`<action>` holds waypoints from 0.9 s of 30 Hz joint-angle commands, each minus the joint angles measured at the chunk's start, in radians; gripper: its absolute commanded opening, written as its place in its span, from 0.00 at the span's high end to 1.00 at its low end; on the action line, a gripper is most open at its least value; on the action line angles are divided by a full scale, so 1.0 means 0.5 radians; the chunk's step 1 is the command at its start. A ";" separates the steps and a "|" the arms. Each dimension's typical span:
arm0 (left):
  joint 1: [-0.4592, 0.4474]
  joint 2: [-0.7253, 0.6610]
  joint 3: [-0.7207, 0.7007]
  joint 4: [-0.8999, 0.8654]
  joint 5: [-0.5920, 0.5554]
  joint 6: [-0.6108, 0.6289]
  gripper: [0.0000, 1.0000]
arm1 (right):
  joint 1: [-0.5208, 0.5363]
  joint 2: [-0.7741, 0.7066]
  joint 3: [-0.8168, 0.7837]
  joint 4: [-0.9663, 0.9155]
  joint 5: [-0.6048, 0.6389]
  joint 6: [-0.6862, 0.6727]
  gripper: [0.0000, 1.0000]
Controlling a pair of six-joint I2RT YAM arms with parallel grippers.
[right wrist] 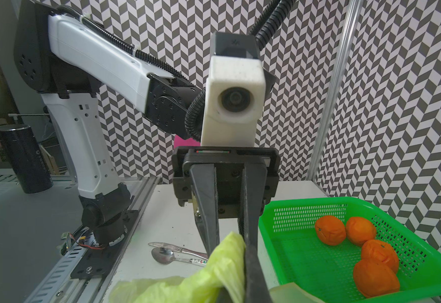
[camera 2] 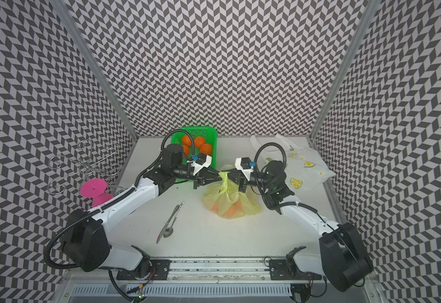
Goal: Place the oranges into plastic bags & tie knots
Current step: Tie the plastic bag at the center of the board.
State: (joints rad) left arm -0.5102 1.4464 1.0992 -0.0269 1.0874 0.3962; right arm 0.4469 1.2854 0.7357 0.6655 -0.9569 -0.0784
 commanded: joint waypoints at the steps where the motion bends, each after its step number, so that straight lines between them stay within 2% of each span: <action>1: -0.011 -0.009 0.004 0.033 0.065 0.028 0.84 | 0.014 0.003 0.063 0.053 0.012 -0.025 1.00; 5: -0.008 -0.011 0.003 0.002 0.039 0.072 1.00 | 0.009 -0.012 0.074 0.017 0.032 -0.054 1.00; 9: 0.000 -0.045 -0.023 0.003 -0.058 0.092 1.00 | -0.006 -0.039 0.102 -0.061 0.057 -0.090 0.95; 10: 0.003 -0.057 -0.034 0.015 -0.107 0.082 1.00 | -0.016 -0.052 0.116 -0.108 0.070 -0.113 0.93; 14: 0.005 -0.118 -0.109 0.143 -0.344 -0.052 1.00 | -0.070 -0.146 0.206 -0.455 0.149 -0.257 0.67; 17: 0.005 -0.133 -0.133 0.173 -0.433 -0.123 1.00 | -0.104 -0.263 0.243 -0.742 0.251 -0.429 0.53; 21: 0.005 -0.151 -0.145 0.178 -0.466 -0.182 1.00 | -0.111 -0.391 0.284 -1.065 0.391 -0.664 0.41; 22: 0.004 -0.156 -0.149 0.185 -0.466 -0.200 1.00 | -0.111 -0.414 0.315 -1.180 0.443 -0.711 0.35; 27: 0.003 -0.184 -0.156 0.198 -0.477 -0.270 1.00 | -0.108 -0.539 0.435 -1.546 0.653 -0.867 0.28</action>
State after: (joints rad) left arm -0.5102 1.3838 1.0317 0.0395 0.8639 0.2935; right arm 0.3943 1.0565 0.9176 0.0422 -0.7193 -0.4133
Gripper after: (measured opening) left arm 0.047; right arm 0.720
